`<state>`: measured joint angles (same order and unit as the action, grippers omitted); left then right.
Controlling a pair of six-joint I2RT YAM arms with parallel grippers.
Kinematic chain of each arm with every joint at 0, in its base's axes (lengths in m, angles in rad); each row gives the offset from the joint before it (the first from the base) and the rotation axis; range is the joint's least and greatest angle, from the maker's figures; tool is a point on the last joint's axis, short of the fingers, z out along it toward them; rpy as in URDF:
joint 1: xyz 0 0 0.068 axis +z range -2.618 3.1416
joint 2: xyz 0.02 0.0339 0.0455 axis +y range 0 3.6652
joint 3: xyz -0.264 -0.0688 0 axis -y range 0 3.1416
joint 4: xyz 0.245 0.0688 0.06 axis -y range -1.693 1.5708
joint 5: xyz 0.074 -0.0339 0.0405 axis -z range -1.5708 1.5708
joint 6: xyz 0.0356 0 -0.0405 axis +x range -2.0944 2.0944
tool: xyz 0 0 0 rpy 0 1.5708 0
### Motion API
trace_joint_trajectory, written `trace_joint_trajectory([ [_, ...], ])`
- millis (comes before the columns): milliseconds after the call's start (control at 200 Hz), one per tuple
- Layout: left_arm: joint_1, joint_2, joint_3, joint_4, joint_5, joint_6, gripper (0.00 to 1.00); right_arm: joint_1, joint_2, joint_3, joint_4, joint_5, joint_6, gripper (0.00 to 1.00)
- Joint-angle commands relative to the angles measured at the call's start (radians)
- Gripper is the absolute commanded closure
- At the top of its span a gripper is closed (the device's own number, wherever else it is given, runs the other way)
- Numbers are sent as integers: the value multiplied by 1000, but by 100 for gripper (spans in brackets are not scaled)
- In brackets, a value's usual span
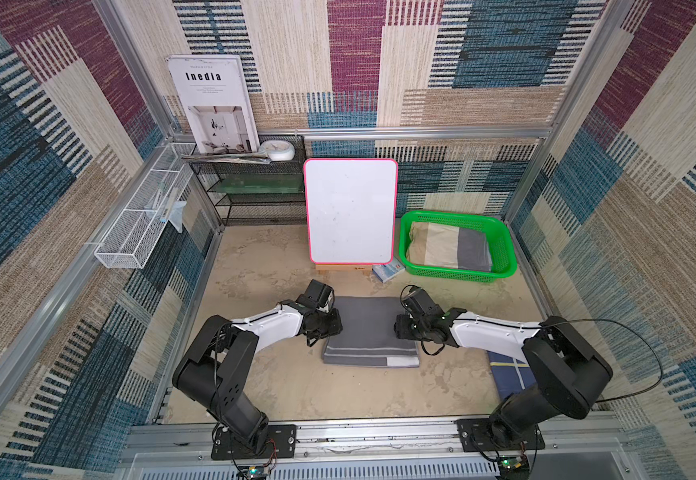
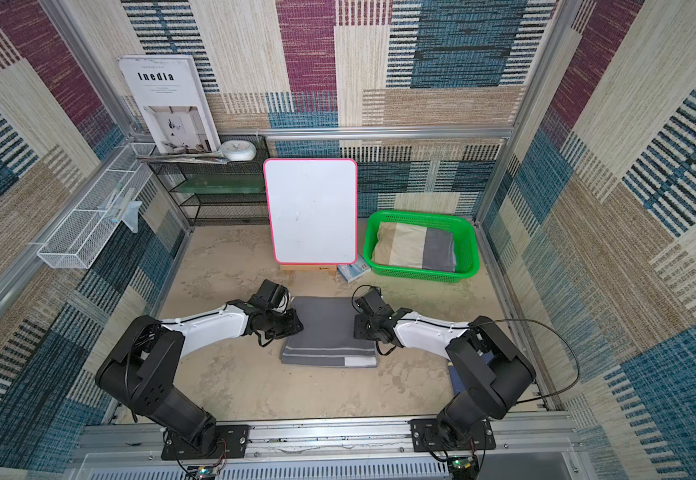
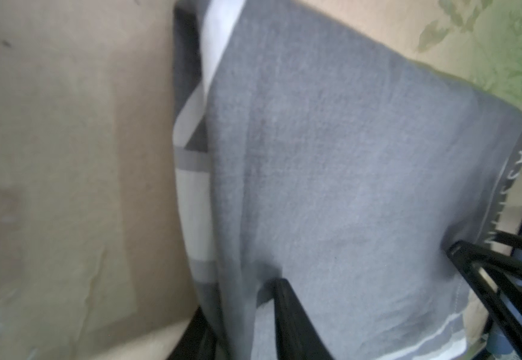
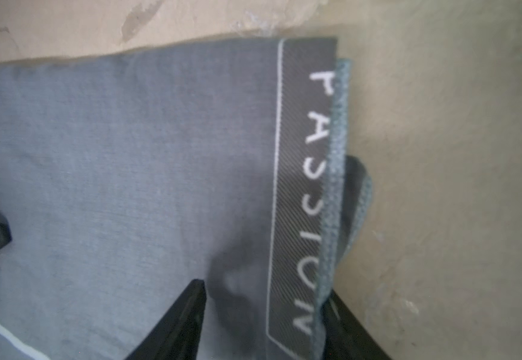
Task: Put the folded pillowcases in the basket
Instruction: Pick up the pillowcase from the center of the board.
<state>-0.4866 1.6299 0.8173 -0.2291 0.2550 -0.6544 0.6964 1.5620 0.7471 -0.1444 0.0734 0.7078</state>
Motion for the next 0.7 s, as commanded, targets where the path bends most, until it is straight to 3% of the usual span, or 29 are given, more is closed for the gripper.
trace_joint_trajectory([
  [0, -27, -4, 9, -43, 2, -7, 83, 6, -18, 12, -66, 22, -6, 57],
  [195, -86, -45, 79, -100, -45, 24, 100, 7, -103, 39, -109, 109, -36, 85],
  [341, -133, -41, 155, -146, -80, 39, 100, 7, -133, 39, -128, 155, -15, 100],
  [696, -238, -30, 401, -259, -161, 72, 100, 0, -367, 88, -213, 437, -83, 100],
])
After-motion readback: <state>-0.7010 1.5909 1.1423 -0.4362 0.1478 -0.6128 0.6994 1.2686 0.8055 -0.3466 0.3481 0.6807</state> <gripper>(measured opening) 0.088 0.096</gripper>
